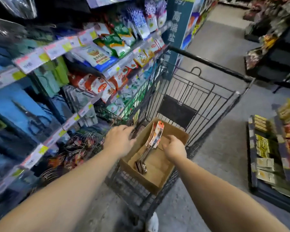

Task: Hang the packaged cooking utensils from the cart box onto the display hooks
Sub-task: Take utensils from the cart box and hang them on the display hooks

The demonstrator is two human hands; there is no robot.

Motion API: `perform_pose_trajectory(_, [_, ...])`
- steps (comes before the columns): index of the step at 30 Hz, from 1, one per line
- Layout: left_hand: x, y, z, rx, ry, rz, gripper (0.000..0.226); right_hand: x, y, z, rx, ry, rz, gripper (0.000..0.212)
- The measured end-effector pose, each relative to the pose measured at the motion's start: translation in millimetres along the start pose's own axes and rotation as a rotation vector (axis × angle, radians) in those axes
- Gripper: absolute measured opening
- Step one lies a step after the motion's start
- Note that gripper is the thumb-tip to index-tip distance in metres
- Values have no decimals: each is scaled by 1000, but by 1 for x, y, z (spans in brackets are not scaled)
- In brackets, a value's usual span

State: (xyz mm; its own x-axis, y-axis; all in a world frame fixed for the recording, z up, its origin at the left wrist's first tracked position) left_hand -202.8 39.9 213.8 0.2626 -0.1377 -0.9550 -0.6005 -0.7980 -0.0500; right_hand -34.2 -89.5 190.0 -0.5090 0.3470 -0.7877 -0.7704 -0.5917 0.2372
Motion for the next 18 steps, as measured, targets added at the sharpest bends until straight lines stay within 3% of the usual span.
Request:
perform_pose_trajectory(5, [72, -36, 14, -90, 53, 98, 55, 57, -73, -28, 72, 64, 171, 34])
perform_pose_trajectory(11, [164, -66, 40, -165, 90, 229, 53, 156, -115, -84, 344, -68, 314, 36])
perform_pose_trajectory(18, [249, -74, 55, -129, 220, 239, 43, 259, -148, -134, 557, -277, 309, 42])
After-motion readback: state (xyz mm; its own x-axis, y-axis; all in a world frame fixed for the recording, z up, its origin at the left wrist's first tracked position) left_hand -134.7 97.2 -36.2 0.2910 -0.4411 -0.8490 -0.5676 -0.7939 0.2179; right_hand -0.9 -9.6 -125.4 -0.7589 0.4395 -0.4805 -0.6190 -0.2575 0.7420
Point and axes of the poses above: each hand's wrist, its own y-axis away from the middle knuckle, its own x-axis out of the palm, z = x × y, the point moved 8 cm from there along -y, towards the middle knuckle, and after that the axes turned 7 degrees about -z, right-handed, at the moved point
